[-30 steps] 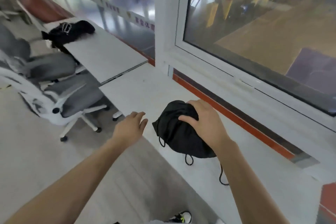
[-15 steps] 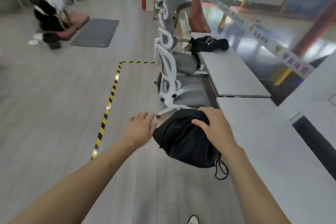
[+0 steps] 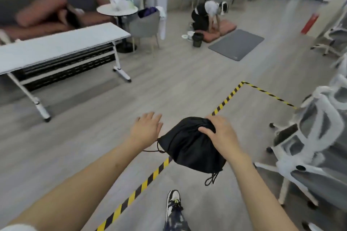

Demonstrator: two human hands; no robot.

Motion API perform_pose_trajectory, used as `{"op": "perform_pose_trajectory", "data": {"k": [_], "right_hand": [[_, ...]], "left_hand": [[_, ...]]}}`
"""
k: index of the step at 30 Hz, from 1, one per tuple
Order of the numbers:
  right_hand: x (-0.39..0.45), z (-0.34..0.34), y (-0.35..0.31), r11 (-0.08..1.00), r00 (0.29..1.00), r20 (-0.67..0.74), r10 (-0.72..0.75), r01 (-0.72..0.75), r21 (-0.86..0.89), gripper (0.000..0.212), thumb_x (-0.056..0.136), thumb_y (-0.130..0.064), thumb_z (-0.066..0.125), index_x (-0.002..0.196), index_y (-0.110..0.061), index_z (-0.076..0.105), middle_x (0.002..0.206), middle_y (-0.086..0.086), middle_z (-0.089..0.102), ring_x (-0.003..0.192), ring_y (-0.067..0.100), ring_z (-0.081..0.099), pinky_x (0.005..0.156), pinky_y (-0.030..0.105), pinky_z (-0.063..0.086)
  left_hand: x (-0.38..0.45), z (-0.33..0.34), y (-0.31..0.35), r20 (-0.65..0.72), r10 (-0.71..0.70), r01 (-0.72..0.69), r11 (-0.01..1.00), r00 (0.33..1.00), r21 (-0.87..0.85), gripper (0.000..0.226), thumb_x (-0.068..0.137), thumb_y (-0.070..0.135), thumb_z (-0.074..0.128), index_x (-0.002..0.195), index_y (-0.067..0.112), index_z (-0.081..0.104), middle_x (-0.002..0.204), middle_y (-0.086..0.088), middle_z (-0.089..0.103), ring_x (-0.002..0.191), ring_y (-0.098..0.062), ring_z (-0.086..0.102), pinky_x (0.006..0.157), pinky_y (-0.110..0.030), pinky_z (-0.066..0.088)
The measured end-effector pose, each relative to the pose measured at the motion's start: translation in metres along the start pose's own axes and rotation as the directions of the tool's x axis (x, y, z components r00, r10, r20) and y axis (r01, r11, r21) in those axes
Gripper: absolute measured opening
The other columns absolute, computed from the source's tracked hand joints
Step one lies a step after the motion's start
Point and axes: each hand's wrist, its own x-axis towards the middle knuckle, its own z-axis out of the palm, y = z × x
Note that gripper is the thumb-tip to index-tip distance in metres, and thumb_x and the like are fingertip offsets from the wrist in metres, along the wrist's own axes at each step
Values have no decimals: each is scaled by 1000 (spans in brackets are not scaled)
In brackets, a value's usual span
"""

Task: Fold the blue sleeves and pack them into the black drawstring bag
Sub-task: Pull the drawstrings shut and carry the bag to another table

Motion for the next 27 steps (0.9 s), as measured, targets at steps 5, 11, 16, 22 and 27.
{"op": "perform_pose_trajectory", "data": {"k": [5, 11, 16, 22, 27], "right_hand": [[139, 55, -49, 978, 974, 108, -197, 189, 85, 45, 96, -57, 63, 131, -28, 62, 126, -10, 63, 125, 16, 48, 98, 40, 49], [285, 122, -126, 912, 887, 223, -404, 371, 175, 39, 94, -53, 67, 125, -29, 65, 122, -9, 65, 121, 18, 52, 98, 38, 49], [392, 166, -204, 850, 812, 252, -526, 491, 193, 36, 97, -47, 66, 126, -27, 65, 120, -6, 67, 116, 20, 56, 96, 40, 48], [519, 233, -298, 781, 741, 251, -622, 571, 252, 25, 99, -43, 64, 122, -32, 63, 117, -14, 64, 114, 16, 54, 95, 38, 48], [605, 277, -378, 745, 714, 224, -664, 602, 289, 20, 100, -36, 65, 118, -27, 66, 112, -14, 63, 111, 15, 51, 96, 36, 45]], "left_hand": [[55, -15, -87, -14, -209, 209, 978, 978, 11, 44, 105, 43, 38, 142, 22, 47, 140, -6, 54, 128, -31, 52, 101, -46, 41], [101, -32, -180, -19, -440, 440, 898, 898, 14, 50, 105, 48, 34, 149, 26, 40, 156, -6, 41, 141, -26, 42, 110, -44, 36], [138, -50, -263, -49, -595, 595, 804, 803, -5, 51, 106, 49, 32, 150, 26, 40, 159, -8, 38, 142, -27, 42, 112, -43, 34], [201, -62, -385, -116, -673, 675, 738, 731, -28, 53, 106, 50, 30, 153, 26, 36, 160, -10, 36, 142, -28, 42, 111, -45, 35], [257, -76, -491, -104, -684, 685, 728, 722, -34, 55, 106, 51, 27, 156, 29, 30, 164, -7, 30, 148, -25, 34, 116, -44, 31]]}}
